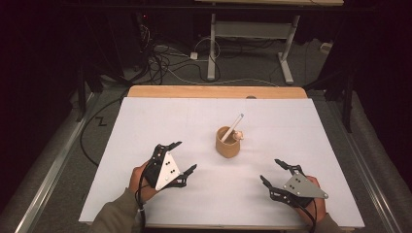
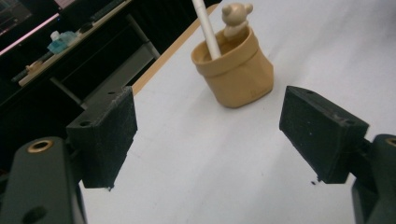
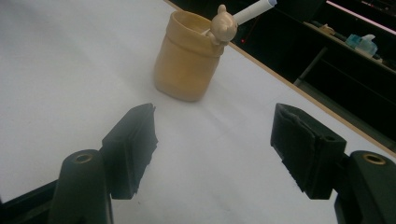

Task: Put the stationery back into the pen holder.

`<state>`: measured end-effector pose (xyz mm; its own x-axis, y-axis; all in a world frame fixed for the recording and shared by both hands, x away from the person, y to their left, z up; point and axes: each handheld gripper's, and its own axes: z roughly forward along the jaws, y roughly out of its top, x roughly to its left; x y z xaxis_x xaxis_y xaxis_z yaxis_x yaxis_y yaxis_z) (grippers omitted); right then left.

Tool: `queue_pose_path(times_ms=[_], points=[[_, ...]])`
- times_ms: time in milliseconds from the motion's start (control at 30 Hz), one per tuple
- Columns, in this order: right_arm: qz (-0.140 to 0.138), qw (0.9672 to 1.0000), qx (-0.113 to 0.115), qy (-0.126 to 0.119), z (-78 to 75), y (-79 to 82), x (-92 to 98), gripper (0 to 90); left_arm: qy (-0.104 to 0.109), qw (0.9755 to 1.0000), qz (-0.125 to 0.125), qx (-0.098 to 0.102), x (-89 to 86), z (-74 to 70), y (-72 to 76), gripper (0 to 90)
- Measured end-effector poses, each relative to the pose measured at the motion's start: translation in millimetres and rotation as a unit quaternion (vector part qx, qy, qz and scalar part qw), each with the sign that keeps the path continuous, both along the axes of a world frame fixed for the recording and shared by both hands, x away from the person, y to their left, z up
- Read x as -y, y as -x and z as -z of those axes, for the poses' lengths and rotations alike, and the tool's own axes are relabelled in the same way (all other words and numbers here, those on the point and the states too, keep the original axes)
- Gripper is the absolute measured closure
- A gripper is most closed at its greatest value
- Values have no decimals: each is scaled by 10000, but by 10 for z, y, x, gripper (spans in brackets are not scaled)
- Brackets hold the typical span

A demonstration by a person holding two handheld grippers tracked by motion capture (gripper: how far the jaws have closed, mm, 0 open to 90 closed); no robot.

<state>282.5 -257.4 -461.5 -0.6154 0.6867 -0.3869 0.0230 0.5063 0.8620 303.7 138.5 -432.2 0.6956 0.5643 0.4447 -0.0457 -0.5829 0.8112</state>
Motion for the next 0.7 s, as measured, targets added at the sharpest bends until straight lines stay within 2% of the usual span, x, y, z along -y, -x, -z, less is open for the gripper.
queue_pose_path(times_ms=[267, 700], points=[[23, 10000, -8, 17, 7, -6, 4, 315, -12, 9999, -92, -86, -131, 118, 55, 186], [114, 9999, -20, 1, 10, -21, 30, 303, -48, 9989, -257, -388, -339, 304, 76, 186]])
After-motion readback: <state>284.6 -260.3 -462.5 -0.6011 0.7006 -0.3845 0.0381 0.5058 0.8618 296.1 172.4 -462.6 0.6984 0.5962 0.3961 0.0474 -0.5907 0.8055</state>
